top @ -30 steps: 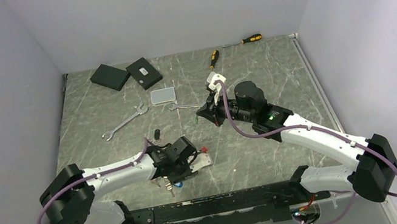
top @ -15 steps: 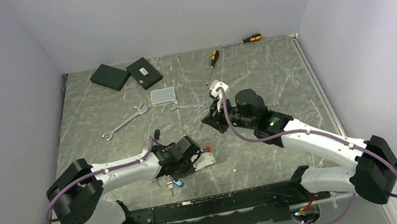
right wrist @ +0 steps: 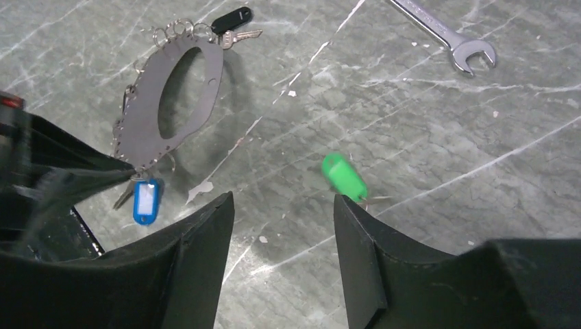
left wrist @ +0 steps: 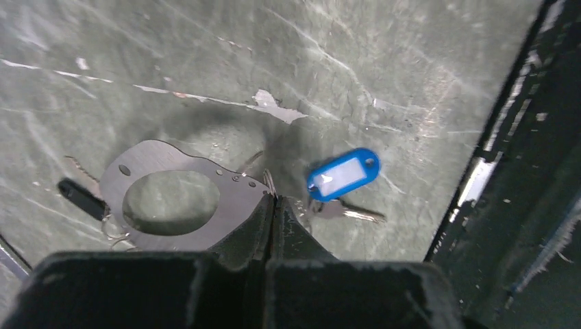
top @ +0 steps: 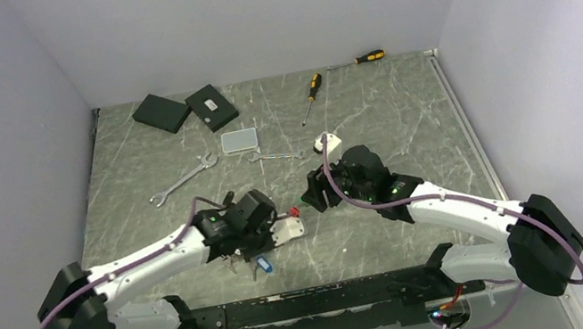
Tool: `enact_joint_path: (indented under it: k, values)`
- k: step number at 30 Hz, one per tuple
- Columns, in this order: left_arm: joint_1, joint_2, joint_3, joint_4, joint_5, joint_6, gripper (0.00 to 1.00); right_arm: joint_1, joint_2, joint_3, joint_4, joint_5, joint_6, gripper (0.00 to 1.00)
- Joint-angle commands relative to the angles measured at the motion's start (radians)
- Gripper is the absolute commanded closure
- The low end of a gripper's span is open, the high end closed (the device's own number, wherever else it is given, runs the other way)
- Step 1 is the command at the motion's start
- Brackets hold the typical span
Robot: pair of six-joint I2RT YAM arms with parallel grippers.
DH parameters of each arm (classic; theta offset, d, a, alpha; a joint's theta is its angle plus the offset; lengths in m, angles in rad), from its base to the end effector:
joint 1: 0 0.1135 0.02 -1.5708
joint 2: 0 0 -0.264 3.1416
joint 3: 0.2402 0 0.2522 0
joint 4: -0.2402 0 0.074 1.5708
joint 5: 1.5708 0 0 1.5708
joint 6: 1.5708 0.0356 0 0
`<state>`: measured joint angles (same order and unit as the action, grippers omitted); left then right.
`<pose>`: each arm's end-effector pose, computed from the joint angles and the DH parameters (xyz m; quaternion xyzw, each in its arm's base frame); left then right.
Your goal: Put the keys on the keyring
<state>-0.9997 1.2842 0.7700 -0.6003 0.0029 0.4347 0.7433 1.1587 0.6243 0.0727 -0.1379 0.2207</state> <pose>0.1277 -0.1990 0.2001 0.6405 0.7339 -0.0644 0.2168 0.1833 0.1751 0.2336 -0.2541 0.8100 0.2954 0.4383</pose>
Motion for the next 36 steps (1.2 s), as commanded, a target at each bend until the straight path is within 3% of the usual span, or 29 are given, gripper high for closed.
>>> enact_joint_path:
  k: [1,4,10,15,22,28,36]
  values:
    - [0.049,-0.103,0.087,-0.103,0.161,0.046,1.0,0.002,-0.065,-0.004,0.081,-0.005,-0.02,0.39]
    - [0.062,-0.127,0.117,-0.132,0.198,0.051,1.0,0.002,-0.101,0.0,0.134,-0.074,-0.054,0.38]
    - [0.084,-0.153,0.189,-0.188,0.259,0.058,1.0,0.011,-0.162,-0.119,0.386,-0.474,-0.187,0.41]
    - [0.086,-0.14,0.27,-0.278,0.249,0.083,1.0,0.028,-0.124,-0.165,0.53,-0.632,-0.185,0.43]
    - [0.086,-0.132,0.343,-0.335,0.302,0.109,1.0,0.143,-0.022,-0.118,0.533,-0.564,-0.324,0.47]
    - [0.086,-0.126,0.365,-0.336,0.353,0.119,1.0,0.188,0.05,-0.055,0.523,-0.533,-0.396,0.59]
    - [0.087,-0.154,0.358,-0.312,0.366,0.109,1.0,0.203,0.099,-0.039,0.561,-0.526,-0.4,0.63]
